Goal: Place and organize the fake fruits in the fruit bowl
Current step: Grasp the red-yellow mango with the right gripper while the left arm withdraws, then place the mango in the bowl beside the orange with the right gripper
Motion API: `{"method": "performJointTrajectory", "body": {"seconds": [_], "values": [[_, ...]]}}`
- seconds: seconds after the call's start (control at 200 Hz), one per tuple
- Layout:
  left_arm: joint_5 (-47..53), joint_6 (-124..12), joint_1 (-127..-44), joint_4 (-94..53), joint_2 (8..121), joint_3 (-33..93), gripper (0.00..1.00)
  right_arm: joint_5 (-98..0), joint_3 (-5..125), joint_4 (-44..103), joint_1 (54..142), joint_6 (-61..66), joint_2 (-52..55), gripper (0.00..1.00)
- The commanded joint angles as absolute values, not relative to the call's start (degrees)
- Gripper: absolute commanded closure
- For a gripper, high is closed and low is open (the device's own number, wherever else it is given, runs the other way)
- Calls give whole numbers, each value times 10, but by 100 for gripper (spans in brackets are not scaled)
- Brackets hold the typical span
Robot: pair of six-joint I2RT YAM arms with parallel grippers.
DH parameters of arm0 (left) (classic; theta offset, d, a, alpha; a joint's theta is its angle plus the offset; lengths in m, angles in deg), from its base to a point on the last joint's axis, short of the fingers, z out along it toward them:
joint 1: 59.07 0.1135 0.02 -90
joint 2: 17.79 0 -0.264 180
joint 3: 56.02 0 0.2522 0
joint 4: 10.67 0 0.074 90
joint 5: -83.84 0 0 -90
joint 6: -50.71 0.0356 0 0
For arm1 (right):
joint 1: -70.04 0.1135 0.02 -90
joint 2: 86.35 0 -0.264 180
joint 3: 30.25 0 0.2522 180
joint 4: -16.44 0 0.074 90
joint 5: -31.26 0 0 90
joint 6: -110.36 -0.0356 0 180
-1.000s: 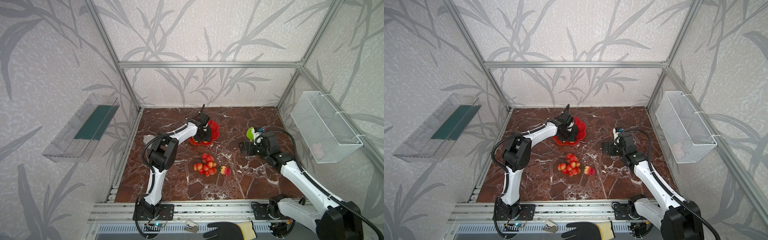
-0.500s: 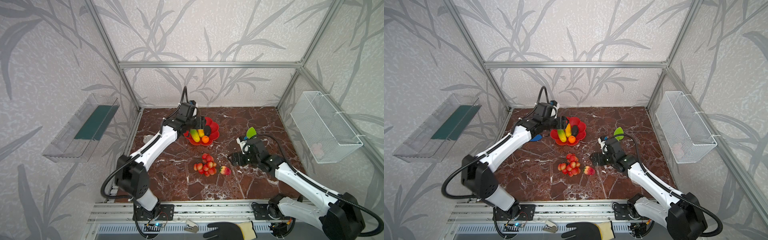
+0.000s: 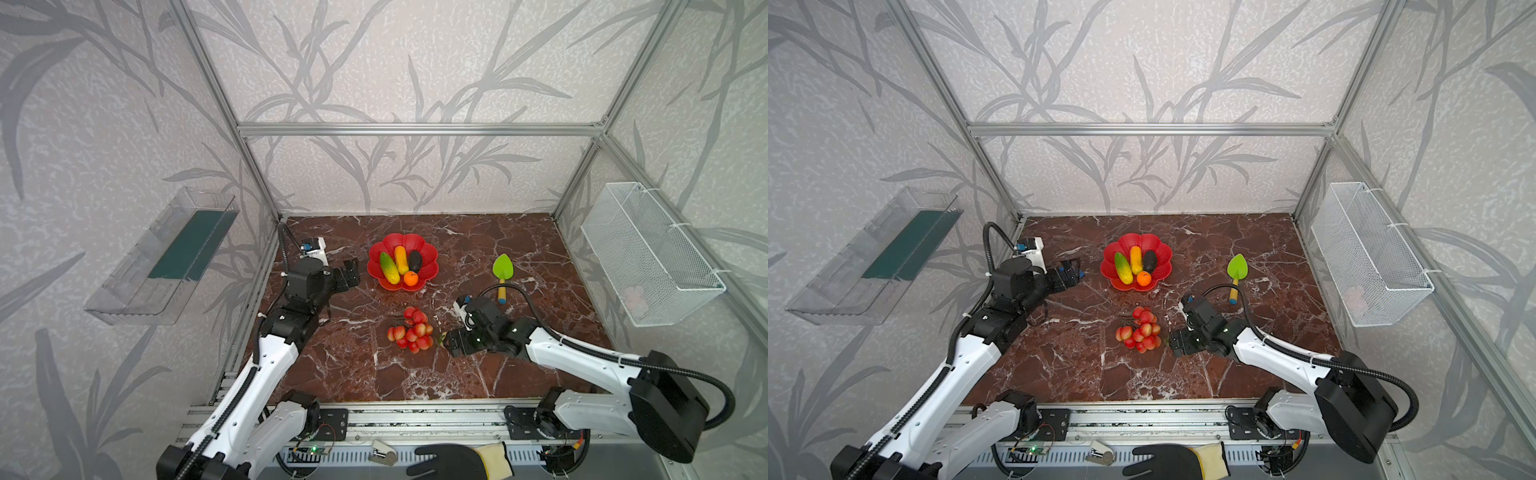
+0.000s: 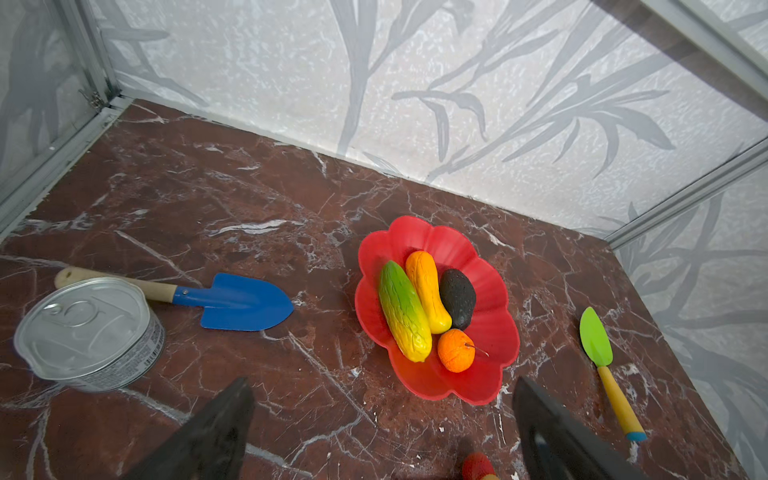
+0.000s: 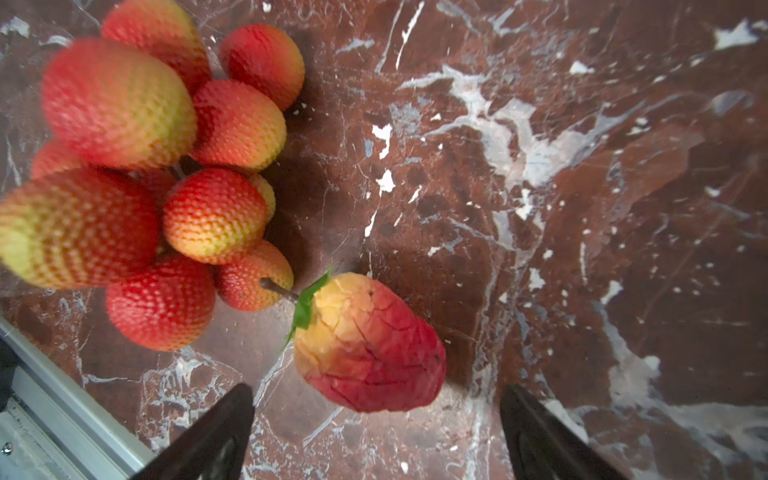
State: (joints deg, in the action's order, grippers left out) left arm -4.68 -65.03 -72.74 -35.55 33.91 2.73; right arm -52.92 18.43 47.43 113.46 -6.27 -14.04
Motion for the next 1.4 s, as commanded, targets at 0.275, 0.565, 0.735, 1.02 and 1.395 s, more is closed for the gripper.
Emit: {"method": "performJointTrajectory", "body": {"seconds": [0.275,0.565,0.735,1.02,1.395], "values": [[-62,-650,-714,-415,212,-5,3,-567,249,461,1164,-79,-32,23],[-64,-626,-713,-426,191,-21,3,-591,295,480,1165,-56,11,60],[-66,-632,-713,-436,187,-30,3,-636,335,531,1165,-29,-14,71],[-62,-645,-713,-449,191,-34,4,-685,437,539,1149,50,-48,71],[-50,-682,-713,-474,188,-57,4,-637,691,551,1137,139,186,71]]}}
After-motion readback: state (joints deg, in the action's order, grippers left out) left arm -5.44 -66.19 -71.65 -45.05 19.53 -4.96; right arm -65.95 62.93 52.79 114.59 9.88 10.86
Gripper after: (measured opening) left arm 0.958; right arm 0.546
